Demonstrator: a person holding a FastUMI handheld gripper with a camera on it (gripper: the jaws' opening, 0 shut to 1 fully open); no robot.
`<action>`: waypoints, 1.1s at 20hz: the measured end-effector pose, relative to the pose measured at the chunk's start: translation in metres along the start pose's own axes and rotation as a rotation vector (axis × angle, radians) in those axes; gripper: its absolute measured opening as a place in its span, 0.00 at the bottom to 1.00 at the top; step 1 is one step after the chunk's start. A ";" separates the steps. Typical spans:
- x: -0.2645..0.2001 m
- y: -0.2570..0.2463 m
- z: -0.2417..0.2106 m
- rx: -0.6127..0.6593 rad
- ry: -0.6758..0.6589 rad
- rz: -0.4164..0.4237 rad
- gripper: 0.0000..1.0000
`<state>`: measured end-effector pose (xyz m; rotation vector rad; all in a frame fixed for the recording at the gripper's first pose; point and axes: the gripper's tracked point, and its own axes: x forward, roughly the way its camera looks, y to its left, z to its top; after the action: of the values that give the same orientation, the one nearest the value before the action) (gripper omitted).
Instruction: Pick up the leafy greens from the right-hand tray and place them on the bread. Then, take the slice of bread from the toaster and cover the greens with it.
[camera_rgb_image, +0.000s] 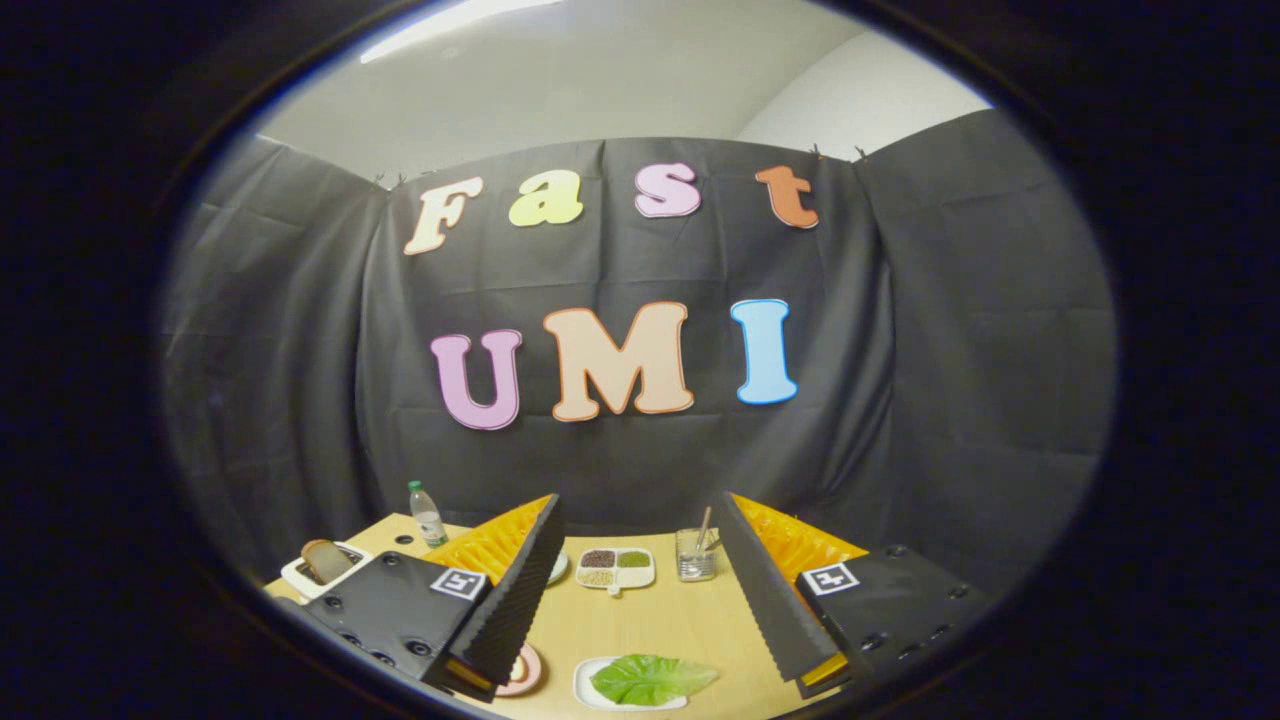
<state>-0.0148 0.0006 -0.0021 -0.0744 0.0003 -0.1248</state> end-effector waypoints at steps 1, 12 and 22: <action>-0.001 0.000 0.000 -0.004 -0.001 -0.006 0.98; 0.003 -0.009 -0.039 -0.059 0.129 0.014 0.98; 0.028 -0.042 -0.140 -0.083 0.437 0.090 0.98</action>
<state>0.0069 -0.0544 -0.1381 -0.1291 0.4451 -0.0495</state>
